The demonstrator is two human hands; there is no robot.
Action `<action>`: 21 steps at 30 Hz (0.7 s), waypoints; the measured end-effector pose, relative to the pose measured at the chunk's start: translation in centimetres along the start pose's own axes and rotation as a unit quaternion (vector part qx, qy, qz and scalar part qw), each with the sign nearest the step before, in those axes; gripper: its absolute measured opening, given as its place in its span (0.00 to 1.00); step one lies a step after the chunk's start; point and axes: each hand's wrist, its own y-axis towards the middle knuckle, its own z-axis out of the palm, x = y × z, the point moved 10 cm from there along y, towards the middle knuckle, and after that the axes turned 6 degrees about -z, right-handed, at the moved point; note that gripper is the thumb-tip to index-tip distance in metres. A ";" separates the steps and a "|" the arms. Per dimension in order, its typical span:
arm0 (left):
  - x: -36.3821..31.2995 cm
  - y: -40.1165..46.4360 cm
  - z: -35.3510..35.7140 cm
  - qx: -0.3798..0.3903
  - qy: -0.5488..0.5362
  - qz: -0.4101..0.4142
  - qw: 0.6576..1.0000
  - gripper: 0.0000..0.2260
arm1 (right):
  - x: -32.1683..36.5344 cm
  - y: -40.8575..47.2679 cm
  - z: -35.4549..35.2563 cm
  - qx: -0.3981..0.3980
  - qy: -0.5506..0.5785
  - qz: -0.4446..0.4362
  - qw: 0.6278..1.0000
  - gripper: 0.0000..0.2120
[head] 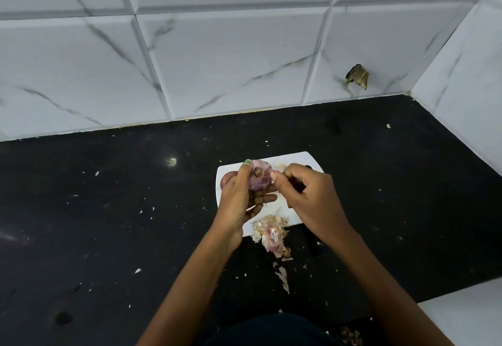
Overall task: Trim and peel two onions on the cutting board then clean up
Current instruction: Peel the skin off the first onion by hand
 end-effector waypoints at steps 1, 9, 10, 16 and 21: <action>0.0 -0.1 0.0 0.001 0.001 -0.001 1.000 0.21 | -0.1 -0.1 -0.2 -0.008 0.014 0.005 1.000 0.09; 0.3 0.4 -0.6 -0.010 -0.012 0.006 1.000 0.21 | -2.7 -0.2 0.0 0.049 0.050 0.094 0.993 0.07; 0.2 0.3 -0.8 -0.018 -0.010 0.019 1.000 0.21 | -3.1 -0.2 0.2 0.052 0.083 0.122 0.988 0.06; -1.9 -0.5 -1.1 -0.049 0.083 0.169 0.981 0.20 | -3.8 -0.9 0.9 0.053 0.190 0.199 0.960 0.11; -3.3 -1.2 -0.8 -0.051 0.138 0.262 0.954 0.26 | -3.7 -1.1 1.1 0.054 0.204 0.192 0.958 0.15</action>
